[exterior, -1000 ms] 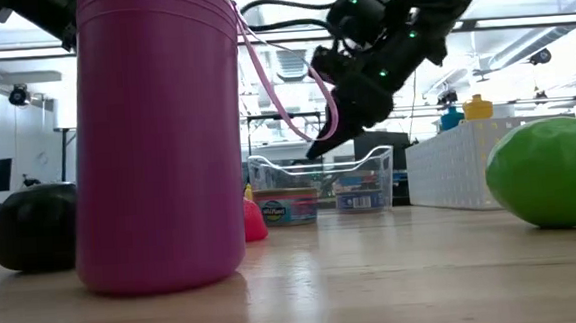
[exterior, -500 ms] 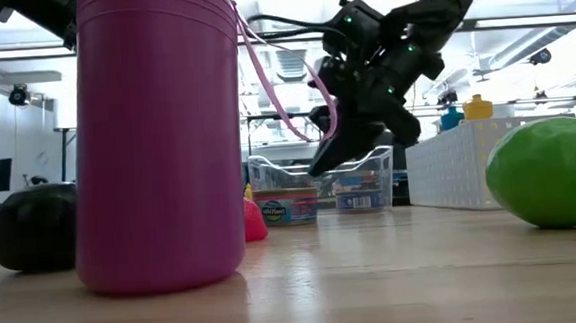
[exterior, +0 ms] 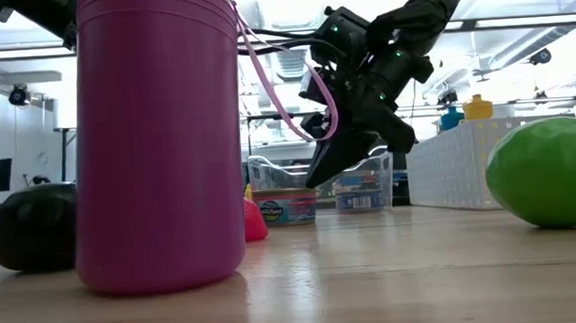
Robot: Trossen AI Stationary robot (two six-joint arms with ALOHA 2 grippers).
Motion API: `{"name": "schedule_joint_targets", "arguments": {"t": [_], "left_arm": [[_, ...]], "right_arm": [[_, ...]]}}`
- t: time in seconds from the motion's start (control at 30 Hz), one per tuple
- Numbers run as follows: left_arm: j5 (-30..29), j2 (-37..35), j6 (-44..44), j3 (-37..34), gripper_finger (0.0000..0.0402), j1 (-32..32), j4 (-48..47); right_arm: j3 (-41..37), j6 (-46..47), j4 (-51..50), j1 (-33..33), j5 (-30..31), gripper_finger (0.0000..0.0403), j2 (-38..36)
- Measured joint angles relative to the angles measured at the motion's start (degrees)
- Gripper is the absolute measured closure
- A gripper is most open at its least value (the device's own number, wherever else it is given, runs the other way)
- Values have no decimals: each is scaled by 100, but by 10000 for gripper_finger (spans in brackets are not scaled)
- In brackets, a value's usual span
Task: Pick & Place Food Item
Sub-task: Put the blue red tuna can into the transparent bin
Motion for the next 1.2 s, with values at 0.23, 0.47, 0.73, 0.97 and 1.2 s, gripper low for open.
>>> {"name": "schedule_joint_targets", "arguments": {"t": [0.23, 0.47, 0.73, 0.97, 1.2], "left_arm": [[0, 0, 13, 0, 237, -4, 2], [0, 0, 12, 0, 240, -4, 1], [0, 0, 11, 0, 238, -4, 1], [2, 0, 11, 0, 239, -4, 0], [2, 0, 11, 0, 237, -4, 0]], "right_arm": [[0, -23, 2, -4, 10, 394, 0], [0, -26, 16, -5, 12, 394, 0], [0, -26, 60, 0, 14, 394, 77], [0, 22, 9, -2, 17, 394, 98], [1, 21, 25, -1, 16, 394, 74]]}}
